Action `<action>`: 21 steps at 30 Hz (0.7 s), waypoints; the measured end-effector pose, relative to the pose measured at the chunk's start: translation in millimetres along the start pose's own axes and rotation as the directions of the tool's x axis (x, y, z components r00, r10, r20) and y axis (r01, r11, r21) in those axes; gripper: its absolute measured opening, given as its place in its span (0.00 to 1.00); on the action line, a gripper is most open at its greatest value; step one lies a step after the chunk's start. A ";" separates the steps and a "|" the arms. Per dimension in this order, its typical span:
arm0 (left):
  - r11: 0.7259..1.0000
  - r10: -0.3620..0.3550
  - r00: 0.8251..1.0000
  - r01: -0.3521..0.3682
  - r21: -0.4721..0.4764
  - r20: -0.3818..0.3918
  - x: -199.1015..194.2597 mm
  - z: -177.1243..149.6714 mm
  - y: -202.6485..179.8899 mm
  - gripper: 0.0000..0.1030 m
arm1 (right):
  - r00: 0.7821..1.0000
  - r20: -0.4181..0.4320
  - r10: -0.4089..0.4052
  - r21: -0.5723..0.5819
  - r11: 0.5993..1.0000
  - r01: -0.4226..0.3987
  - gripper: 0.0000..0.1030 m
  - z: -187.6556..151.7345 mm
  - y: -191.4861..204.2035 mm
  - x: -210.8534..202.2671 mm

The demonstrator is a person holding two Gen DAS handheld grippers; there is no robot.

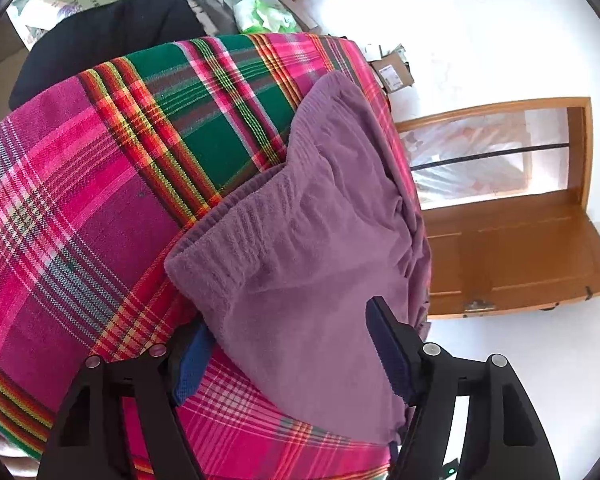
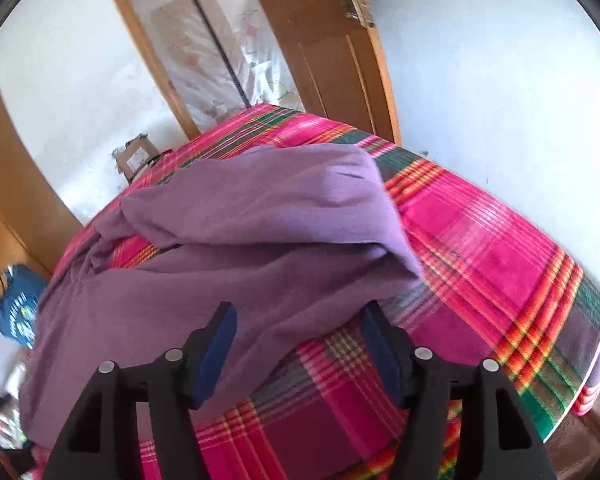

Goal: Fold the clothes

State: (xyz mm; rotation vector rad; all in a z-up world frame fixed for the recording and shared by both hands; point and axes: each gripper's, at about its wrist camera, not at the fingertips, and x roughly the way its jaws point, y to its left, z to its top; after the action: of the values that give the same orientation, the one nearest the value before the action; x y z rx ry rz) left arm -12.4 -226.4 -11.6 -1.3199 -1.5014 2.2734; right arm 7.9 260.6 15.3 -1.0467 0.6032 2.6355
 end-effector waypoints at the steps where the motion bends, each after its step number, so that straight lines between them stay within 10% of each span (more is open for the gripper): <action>1: 1.000 0.002 1.000 -0.002 0.002 0.001 -0.1 -0.1 -0.1 0.71 | 1.000 0.002 -0.026 -0.031 0.999 0.026 0.64 -0.8 6.3 2.4; 6: 0.997 0.069 0.998 -0.069 0.043 0.007 -1.0 -2.9 -4.0 0.55 | 0.995 0.014 -0.103 -0.135 0.985 0.104 0.57 -1.6 26.1 14.3; 14: 0.986 0.164 0.986 -0.164 0.031 0.015 -2.2 -4.1 4.3 0.16 | 0.992 0.015 -0.123 -0.202 0.972 0.123 0.12 -0.2 23.2 14.8; 21: 0.987 0.154 0.988 -0.154 -0.035 0.003 -5.2 -4.1 16.5 0.04 | 0.999 -0.004 -0.048 -0.183 0.982 0.046 0.08 -0.9 16.8 6.9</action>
State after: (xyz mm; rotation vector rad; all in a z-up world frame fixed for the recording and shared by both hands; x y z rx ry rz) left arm -0.6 -234.6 -22.1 -1.4895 -1.4951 2.3536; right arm -2.7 245.8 14.8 -1.1078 0.3377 2.6866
